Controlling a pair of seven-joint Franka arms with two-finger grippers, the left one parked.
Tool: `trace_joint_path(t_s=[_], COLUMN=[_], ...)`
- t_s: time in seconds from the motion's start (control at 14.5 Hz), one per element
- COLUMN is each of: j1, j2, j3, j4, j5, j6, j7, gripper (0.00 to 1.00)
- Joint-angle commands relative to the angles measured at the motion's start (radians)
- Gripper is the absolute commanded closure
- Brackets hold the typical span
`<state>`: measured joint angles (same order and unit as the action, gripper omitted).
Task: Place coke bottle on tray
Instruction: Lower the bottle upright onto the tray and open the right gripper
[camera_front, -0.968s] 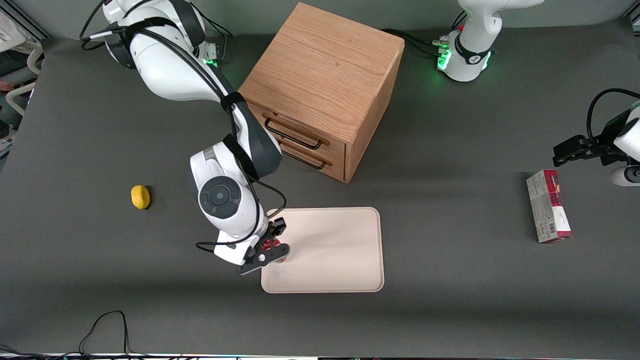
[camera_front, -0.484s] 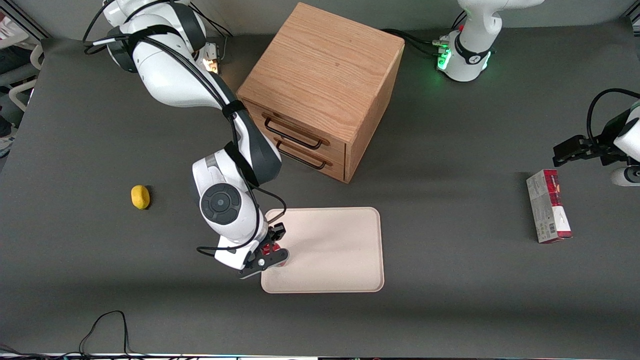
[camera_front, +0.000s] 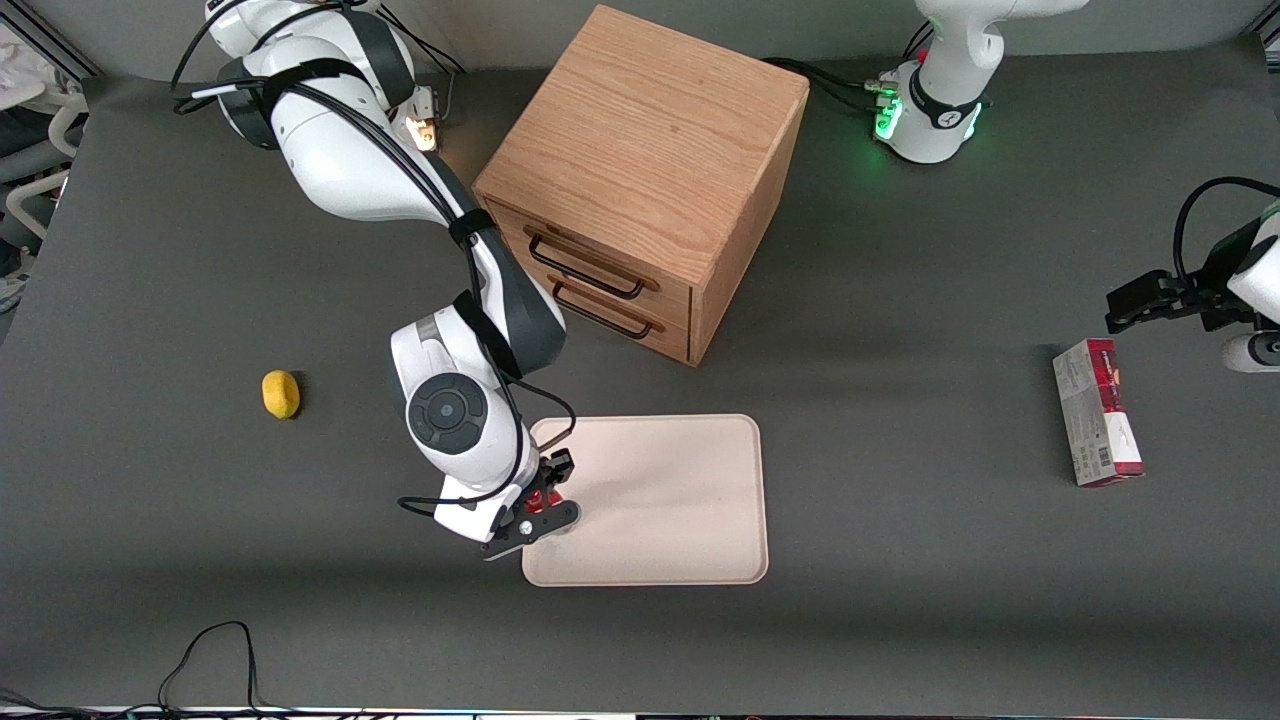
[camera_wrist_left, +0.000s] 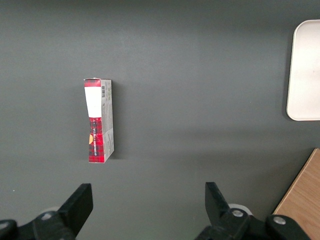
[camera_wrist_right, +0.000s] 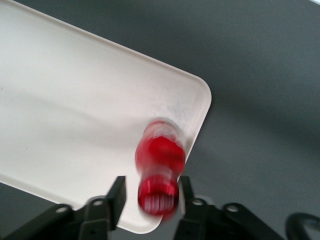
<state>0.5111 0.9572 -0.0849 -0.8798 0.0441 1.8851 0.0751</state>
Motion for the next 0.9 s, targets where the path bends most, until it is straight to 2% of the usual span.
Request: trace_joint_path(t_s=[0.0, 0.28, 0.83], j1=[-0.005, -0.006, -0.028], j2=[-0.005, -0.060, -0.305], j3=[0.011, 0.010, -0.016], j4=[0.028, 0.028, 0.027], j5=[-0.016, -0.012, -0.015], j6=[-0.001, -0.046, -0.334], j7=[0.021, 0.028, 0.057], gripper=[0.00, 0.00, 0.00])
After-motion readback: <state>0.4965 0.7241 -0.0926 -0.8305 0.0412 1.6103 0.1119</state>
